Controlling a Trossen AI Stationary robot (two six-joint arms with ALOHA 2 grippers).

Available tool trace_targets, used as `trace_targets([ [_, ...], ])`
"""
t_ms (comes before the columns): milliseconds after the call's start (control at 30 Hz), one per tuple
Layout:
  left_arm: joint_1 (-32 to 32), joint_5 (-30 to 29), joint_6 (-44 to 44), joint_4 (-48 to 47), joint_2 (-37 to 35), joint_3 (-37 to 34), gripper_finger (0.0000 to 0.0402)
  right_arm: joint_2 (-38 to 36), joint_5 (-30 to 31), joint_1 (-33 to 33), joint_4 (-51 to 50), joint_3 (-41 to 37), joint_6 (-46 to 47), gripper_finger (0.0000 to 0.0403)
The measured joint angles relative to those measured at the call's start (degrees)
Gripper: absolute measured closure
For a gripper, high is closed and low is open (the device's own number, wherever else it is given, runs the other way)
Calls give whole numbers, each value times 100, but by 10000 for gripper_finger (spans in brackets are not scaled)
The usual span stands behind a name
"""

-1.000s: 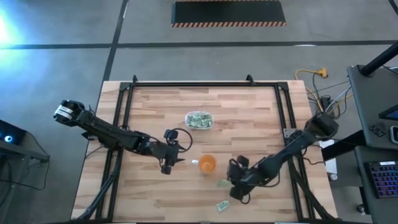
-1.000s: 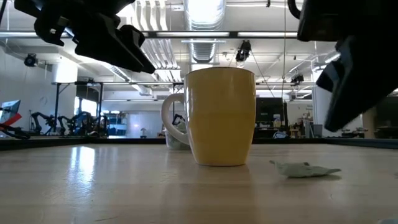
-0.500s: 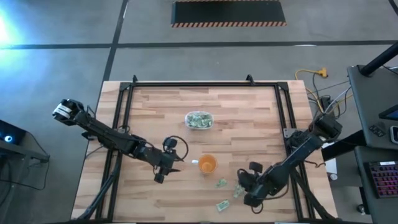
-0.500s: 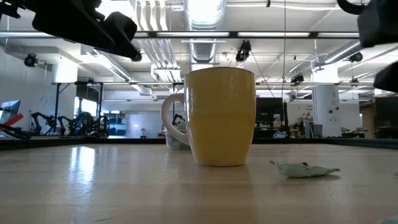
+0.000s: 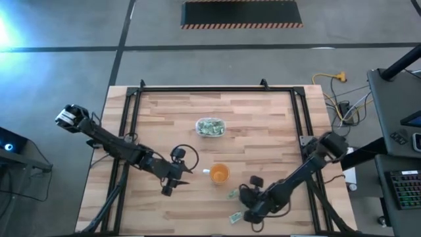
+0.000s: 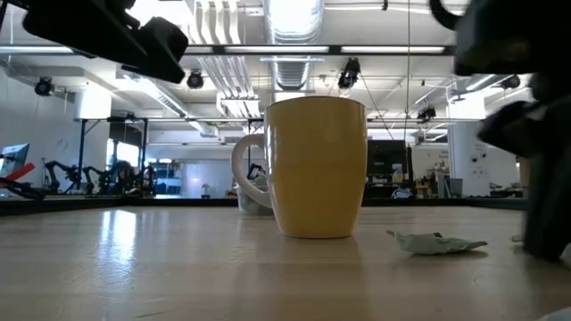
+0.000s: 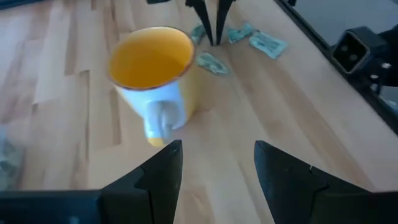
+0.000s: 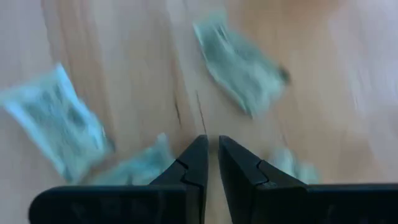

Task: Pick and place Stevia / Truvia into bins
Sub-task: Put the stevia packet into the transparent bin

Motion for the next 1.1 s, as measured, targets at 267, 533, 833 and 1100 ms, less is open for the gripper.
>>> trace_targets([
  [267,-426,4,-168,-29,-99,0,219,749,228,-544,230,1294,-1739,369],
  [533,-761,-8,-183,-35,-381,0,219,847,248,-568,-1389,2173,-1683,369],
  [833,-835,-388,-123,-30,-494,0,219,394,420,-144,-2106,1968,-811,369],
  [1100,-837,-419,-165,-30,-492,0,219,368,-87,-19,-2747,1402,239,369],
])
